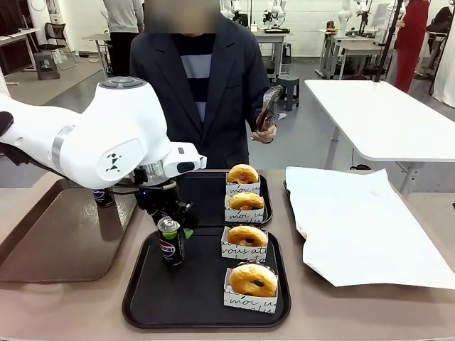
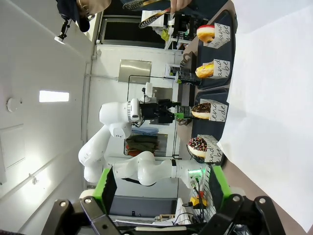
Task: Set up donuts and drinks on trays.
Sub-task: Pick up one Pepsi coke from the Handle tray and place it on the Flat Tray without a Pepsi coke.
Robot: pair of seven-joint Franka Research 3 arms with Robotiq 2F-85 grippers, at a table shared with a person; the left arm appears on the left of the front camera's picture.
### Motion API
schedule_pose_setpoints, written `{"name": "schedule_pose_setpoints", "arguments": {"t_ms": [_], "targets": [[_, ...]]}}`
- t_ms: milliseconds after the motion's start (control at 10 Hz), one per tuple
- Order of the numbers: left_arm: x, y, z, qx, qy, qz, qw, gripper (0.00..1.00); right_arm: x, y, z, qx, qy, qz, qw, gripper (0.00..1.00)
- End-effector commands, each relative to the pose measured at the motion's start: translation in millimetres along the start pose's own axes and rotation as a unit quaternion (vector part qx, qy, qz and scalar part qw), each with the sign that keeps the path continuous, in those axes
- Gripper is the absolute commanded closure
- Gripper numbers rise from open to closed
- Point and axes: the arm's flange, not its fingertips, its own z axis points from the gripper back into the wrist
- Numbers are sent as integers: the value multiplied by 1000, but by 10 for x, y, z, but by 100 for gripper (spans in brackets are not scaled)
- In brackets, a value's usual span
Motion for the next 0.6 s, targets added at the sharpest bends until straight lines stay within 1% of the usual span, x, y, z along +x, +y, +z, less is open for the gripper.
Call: {"name": "schedule_pose_setpoints", "arguments": {"t_ms": [0,100,200,500], "targets": [[-113,-10,227,17,-15,29,999,0,-1,-1,-1,6,-2,7,1000,0],[-209,-21,357,22,-24,40,999,0,-1,-1,-1,6,-2,7,1000,0],[-307,-46,453,29,-17,46,998,0,-1,-1,-1,6,-2,7,1000,0],[-579,-221,631,31,-18,33,999,0,-1,-1,-1,6,-2,7,1000,0]]}}
